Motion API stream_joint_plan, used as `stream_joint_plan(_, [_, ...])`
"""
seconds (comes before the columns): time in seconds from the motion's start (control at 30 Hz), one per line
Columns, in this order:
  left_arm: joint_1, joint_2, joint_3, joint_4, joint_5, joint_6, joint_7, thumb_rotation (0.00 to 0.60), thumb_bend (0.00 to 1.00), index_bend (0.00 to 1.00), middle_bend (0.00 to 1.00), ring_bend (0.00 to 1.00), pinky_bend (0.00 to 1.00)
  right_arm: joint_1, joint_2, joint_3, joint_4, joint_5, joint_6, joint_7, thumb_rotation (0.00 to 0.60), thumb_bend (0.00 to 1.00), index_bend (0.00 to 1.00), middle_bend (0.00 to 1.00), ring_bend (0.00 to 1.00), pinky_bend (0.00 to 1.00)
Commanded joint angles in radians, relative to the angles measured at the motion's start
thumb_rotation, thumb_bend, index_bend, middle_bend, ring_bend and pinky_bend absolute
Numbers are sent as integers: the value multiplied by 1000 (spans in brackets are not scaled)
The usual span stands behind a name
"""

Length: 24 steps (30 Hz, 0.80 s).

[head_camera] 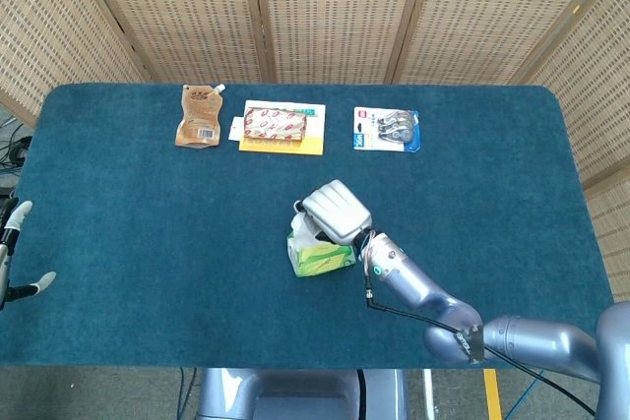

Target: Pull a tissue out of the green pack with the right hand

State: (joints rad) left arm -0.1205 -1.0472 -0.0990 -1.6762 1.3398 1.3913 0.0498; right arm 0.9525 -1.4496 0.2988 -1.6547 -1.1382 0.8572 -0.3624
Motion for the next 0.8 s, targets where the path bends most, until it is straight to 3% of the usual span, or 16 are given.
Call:
stream_joint_plan(0.03, [0,2,2,-5,6,2,1,600,0,0,0,0,0,-35,57,2,-66,-70,53,49,600,773,673,678,621,602])
stream_joint_plan(0.2, [3,3,10,-6,17,7,3,600,0,0,0,0,0,-86,165,21,-136,-164,140,106,600,775,674,678,621,603])
stream_joint_plan(0.37, [8,1,16,-2,35,22,-2,600,0,0,0,0,0,-123,249,83,-121,-201,251,121,600,775,674,678,621,602])
stream_joint_plan(0.5, [7,1,18,-6,43,25,1,600,0,0,0,0,0,-134,244,109,10,-208,324,91,600,775,674,678,621,603])
stream_joint_plan(0.6, [8,1,20,-3,44,25,-2,600,0,0,0,0,0,-127,178,107,177,-156,326,92,600,775,674,678,621,603])
stream_joint_plan(0.8, [6,2,15,3,36,23,-11,600,0,0,0,0,0,-128,10,16,505,-142,277,158,600,775,674,678,621,603])
